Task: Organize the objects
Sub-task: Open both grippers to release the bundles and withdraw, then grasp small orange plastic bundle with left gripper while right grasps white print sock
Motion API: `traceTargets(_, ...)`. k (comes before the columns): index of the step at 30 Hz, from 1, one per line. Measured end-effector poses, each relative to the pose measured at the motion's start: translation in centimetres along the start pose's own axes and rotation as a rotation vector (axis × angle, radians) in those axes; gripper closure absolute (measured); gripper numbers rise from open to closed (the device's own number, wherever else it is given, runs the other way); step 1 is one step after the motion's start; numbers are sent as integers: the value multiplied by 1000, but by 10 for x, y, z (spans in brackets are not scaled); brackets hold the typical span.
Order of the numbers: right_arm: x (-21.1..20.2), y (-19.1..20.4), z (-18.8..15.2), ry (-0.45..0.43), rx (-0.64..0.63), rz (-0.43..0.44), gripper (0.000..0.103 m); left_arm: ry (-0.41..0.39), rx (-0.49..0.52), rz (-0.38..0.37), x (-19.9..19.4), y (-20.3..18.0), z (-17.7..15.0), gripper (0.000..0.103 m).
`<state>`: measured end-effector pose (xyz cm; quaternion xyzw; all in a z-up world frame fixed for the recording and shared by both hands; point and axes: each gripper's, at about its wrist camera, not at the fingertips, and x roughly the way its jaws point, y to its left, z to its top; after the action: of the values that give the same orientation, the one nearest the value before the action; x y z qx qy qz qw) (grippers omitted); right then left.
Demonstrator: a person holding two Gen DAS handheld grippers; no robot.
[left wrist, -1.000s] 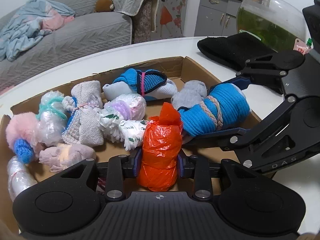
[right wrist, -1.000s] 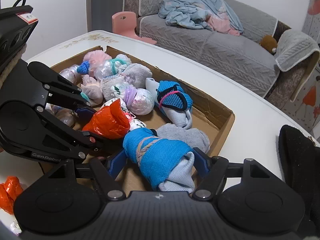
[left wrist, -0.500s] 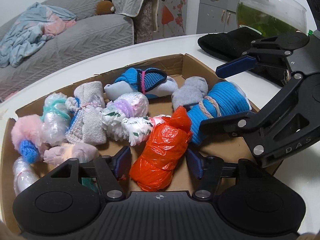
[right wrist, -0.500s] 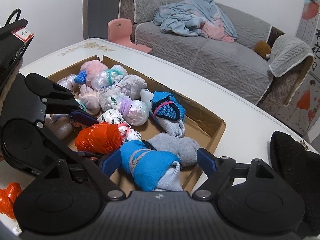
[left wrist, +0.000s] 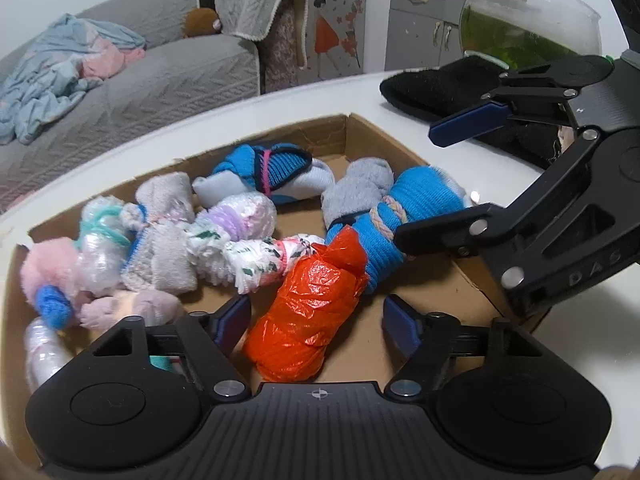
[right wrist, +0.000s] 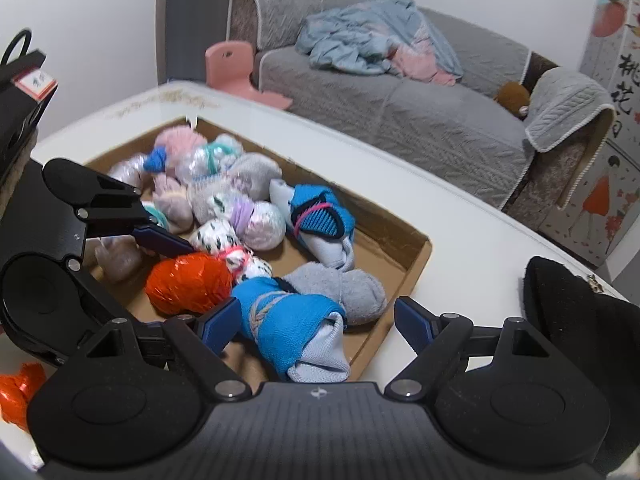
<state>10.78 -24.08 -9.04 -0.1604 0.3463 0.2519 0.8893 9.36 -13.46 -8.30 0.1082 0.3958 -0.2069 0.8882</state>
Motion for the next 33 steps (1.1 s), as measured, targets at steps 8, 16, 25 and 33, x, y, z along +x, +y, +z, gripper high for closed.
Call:
traceTargets(8, -33, 8, -9, -54, 50, -4, 16, -74, -29, 24, -43, 4, -8, 18)
traceTargets(16, -72, 30, -39, -111, 124, 3, 10, -157, -51, 44, -95, 1, -58, 16)
traceTargets(25, -86, 79, -100, -153, 257, 33, 6, -266, -90, 79, -124, -22, -139, 12)
traceTargets(33, -68, 103, -124, -158, 317, -10, 5, -271, -125, 103, -121, -28, -169, 10)
